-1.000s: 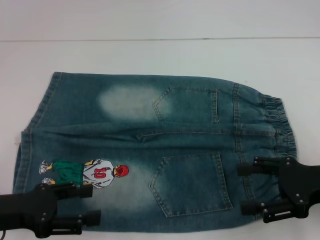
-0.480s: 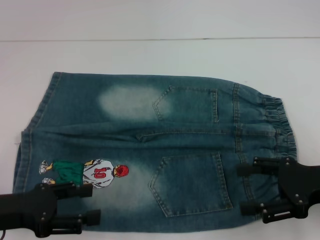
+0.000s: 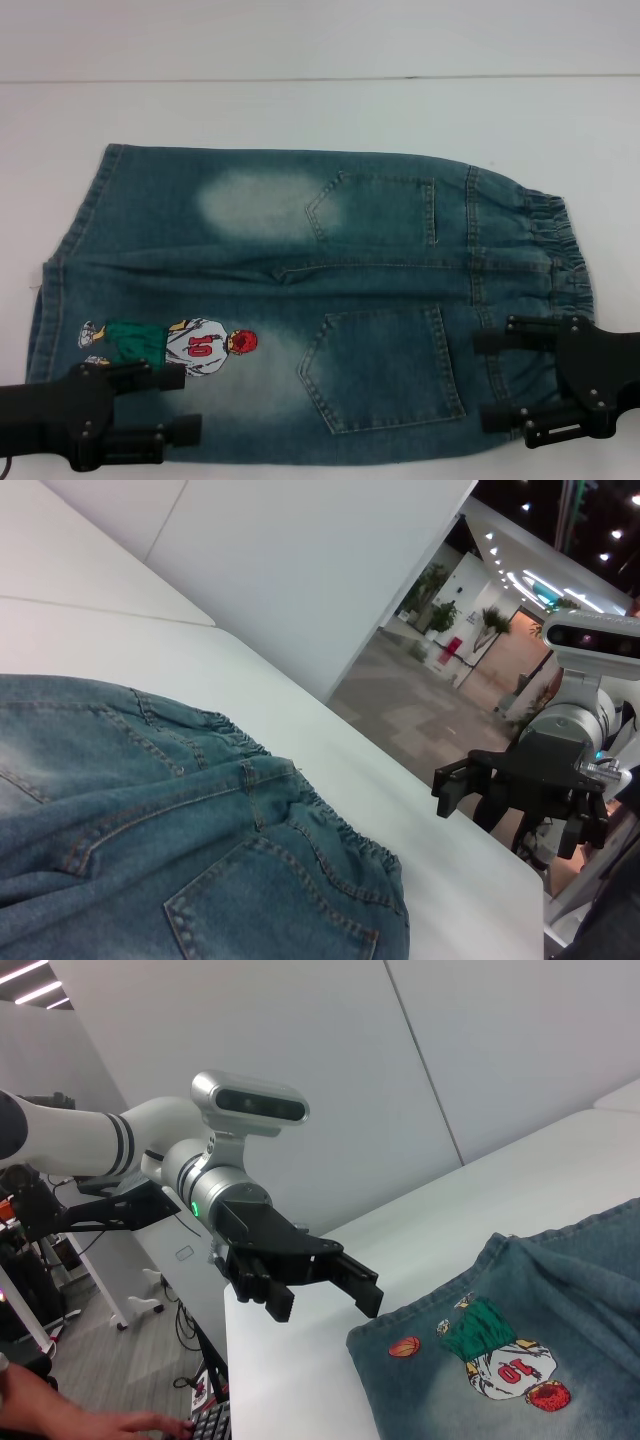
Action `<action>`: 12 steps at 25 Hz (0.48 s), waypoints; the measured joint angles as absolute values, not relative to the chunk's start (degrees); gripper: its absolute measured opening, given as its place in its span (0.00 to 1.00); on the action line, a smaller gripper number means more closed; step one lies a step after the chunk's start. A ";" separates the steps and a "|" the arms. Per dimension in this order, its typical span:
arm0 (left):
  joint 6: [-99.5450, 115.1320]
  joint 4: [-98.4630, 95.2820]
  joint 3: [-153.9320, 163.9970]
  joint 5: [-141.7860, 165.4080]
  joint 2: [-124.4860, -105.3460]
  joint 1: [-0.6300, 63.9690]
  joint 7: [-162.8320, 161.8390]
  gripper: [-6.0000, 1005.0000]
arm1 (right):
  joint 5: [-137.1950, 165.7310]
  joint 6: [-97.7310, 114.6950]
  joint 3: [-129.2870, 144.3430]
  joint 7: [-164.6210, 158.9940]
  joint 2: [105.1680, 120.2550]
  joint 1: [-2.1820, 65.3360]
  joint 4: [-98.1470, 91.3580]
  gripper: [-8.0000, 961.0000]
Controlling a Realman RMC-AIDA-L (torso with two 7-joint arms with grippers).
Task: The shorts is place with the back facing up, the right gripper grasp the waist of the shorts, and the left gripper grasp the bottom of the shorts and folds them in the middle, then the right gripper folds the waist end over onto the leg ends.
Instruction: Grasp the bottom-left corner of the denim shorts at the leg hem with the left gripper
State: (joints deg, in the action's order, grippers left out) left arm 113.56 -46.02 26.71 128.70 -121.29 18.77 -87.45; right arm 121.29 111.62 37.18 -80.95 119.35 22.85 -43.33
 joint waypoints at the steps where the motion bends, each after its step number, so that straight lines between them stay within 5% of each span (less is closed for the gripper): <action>1: 113.56 -45.99 26.66 128.68 -121.30 18.79 -87.45 0.84 | 121.29 111.62 37.18 -80.95 119.36 22.85 -43.33 0.99; 12: 113.75 -45.84 26.51 128.57 -121.52 19.09 -87.41 0.84 | 121.38 111.62 37.18 -80.95 119.35 22.76 -43.33 0.99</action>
